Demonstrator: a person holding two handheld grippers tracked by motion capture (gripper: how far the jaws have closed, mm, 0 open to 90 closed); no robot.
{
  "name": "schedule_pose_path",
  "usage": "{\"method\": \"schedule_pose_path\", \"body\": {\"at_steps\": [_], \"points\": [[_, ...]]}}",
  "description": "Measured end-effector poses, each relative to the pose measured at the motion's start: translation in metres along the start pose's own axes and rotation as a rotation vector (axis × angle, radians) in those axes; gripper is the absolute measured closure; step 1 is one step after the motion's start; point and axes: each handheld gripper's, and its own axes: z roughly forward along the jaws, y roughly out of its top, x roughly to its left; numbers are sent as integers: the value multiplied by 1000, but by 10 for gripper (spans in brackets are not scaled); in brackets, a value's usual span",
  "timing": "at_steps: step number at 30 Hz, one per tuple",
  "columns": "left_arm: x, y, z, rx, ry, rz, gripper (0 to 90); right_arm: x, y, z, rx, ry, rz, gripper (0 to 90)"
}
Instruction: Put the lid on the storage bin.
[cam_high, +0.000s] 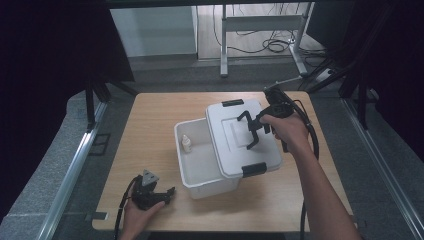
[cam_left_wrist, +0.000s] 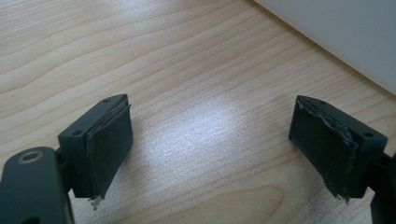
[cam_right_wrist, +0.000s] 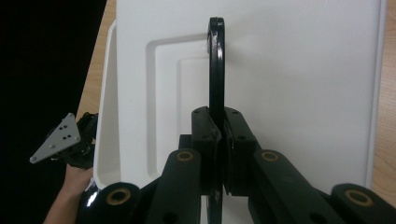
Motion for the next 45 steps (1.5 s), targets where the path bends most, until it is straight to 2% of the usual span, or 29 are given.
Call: {"method": "schedule_pose_path", "body": {"at_steps": [10, 21, 31, 45], "points": [[0, 0, 0, 0, 0, 0, 135, 9, 0, 4, -3, 11, -6, 851], [0, 0, 0, -2, 0, -2, 134, 27, 2, 22, 11, 29, -27, 851], [0, 0, 0, -4, 1, 2, 134, 41, 2, 33, 18, 34, -17, 851], [0, 0, 0, -4, 0, 2, 133, 62, 4, 52, 41, 21, -18, 851]]}}
